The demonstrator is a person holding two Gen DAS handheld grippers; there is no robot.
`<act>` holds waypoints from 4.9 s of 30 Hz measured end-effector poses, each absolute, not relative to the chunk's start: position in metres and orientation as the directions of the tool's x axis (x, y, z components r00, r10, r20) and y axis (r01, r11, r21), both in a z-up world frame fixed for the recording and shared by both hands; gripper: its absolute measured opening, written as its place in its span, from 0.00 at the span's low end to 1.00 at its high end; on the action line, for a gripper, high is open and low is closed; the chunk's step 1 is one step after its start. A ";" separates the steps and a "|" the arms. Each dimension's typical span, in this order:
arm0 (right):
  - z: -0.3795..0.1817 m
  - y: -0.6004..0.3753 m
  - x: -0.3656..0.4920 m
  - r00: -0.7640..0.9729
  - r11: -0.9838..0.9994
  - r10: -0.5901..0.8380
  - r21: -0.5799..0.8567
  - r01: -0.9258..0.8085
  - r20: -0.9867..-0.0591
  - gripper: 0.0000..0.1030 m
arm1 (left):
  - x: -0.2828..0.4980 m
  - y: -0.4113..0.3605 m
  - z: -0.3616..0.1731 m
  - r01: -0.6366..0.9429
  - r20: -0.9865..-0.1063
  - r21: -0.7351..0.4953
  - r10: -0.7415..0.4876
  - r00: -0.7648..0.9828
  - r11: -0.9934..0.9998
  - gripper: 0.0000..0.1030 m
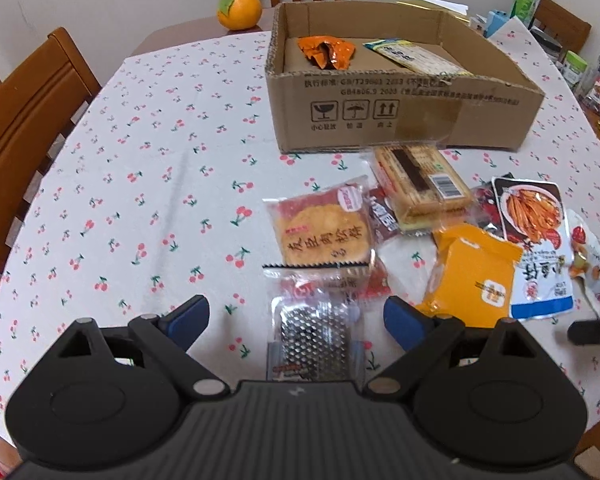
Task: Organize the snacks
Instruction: 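Move both tools back to the snacks, left toward silver bag, right toward white pouch, then close left gripper on silver-patterned bag while right gripper closes on white snack pouch, then lift both held bags and carry them toward the cardboard box, then open left gripper over the box while right gripper releases white pouch inside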
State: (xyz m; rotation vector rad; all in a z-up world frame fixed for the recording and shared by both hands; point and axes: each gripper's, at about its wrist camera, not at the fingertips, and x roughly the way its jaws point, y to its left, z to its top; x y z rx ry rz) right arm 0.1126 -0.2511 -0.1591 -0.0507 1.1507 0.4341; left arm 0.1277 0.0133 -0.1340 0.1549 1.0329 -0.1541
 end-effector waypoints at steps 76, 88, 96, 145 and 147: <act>-0.156 -0.250 0.101 0.492 0.964 0.060 -0.077 -0.254 -0.869 0.54 | 0.097 -0.001 -0.143 0.280 -0.850 0.085 -0.077 0.521 0.956 0.52; -0.151 -0.259 0.103 0.476 0.982 0.077 -0.016 -0.189 -0.876 0.53 | 0.095 0.001 -0.143 0.302 -0.859 0.076 -0.092 0.503 0.950 0.51; -0.144 -0.259 0.102 0.468 0.981 0.077 -0.017 -0.194 -0.880 0.53 | 0.098 0.009 -0.137 0.302 -0.873 0.005 -0.144 0.467 0.953 0.43; -0.033 -0.262 0.155 0.597 0.977 0.152 0.027 -0.214 -0.788 0.51 | 0.293 -0.069 -0.043 0.509 -0.739 -0.030 -0.362 0.569 0.860 0.90; -0.030 -0.259 0.162 0.602 0.974 0.157 0.023 -0.225 -0.783 0.51 | 0.281 -0.062 -0.039 0.502 -0.718 -0.014 -0.358 0.597 0.865 0.91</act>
